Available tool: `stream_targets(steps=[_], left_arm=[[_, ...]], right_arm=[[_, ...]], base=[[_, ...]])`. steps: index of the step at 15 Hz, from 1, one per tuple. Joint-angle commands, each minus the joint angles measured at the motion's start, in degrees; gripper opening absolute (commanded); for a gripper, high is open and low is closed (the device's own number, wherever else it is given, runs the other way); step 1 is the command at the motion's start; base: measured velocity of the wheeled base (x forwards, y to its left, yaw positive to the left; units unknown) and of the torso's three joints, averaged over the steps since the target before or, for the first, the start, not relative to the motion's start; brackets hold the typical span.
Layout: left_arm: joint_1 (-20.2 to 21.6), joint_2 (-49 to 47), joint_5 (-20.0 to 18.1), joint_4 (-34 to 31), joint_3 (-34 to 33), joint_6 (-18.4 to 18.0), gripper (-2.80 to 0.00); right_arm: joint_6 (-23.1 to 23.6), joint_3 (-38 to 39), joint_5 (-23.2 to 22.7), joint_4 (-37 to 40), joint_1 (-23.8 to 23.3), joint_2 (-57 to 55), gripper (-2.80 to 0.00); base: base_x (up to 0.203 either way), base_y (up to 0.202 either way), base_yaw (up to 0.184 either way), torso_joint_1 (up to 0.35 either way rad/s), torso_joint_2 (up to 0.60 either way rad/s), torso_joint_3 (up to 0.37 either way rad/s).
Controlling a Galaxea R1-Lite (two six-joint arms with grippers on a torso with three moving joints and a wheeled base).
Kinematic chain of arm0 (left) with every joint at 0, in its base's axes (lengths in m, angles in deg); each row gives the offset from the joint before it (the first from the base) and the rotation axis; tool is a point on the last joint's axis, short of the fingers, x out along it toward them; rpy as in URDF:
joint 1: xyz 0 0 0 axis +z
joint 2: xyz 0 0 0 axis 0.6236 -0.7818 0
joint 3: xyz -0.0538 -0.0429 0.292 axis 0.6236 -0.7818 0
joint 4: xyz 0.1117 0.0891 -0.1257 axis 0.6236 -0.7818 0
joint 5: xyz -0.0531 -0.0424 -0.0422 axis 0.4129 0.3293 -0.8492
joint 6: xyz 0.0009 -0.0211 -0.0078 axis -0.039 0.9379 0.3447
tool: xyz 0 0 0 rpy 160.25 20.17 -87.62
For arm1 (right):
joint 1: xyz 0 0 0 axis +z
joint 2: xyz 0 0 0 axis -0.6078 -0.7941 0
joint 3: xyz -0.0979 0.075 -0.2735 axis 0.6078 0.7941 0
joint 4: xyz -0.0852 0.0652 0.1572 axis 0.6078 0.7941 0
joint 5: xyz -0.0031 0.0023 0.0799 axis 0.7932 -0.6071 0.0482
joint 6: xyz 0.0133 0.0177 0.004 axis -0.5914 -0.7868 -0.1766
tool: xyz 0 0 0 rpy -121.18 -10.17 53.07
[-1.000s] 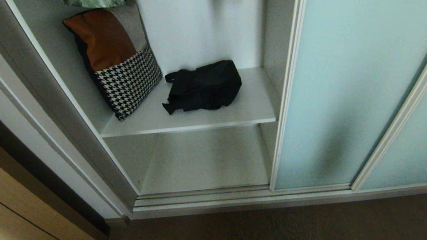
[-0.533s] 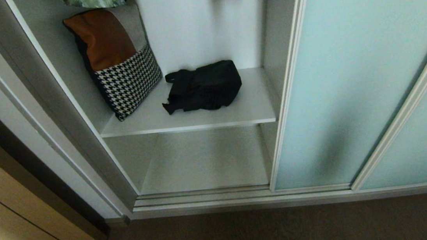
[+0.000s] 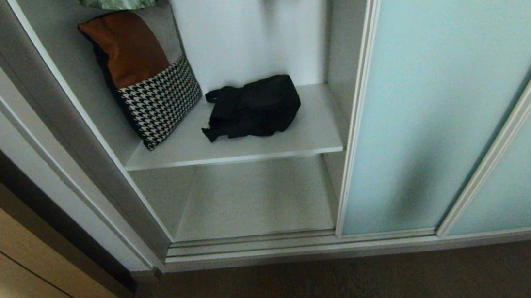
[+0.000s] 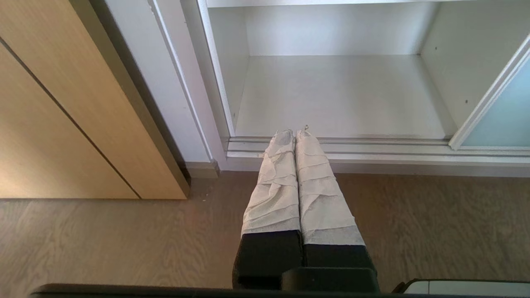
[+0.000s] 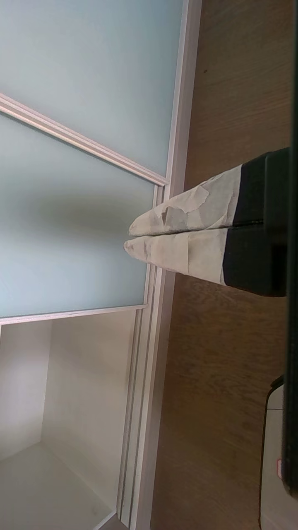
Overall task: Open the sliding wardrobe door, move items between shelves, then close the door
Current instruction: Place the bag on the lower shelf
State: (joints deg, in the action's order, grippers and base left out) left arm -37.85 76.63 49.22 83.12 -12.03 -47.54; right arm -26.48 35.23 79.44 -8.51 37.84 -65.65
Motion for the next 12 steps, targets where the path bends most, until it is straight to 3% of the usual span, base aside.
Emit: stream_targets(steps=[1,12], left_arm=[[0.05,-0.16,0.02,0.03,0.00,0.35,-2.80],[0.06,-0.17,0.02,0.13,0.00,0.71,-2.80]], right_arm=[[0.03,0.00,-0.04,-0.04,0.02,0.10,-2.80],[0.03,0.00,0.02,-0.04,0.02,0.10,-2.80]], base=[[0.000,0.000,0.000,0.000,0.00,0.000],[0.000,0.000,0.000,0.000,0.00,0.000]])
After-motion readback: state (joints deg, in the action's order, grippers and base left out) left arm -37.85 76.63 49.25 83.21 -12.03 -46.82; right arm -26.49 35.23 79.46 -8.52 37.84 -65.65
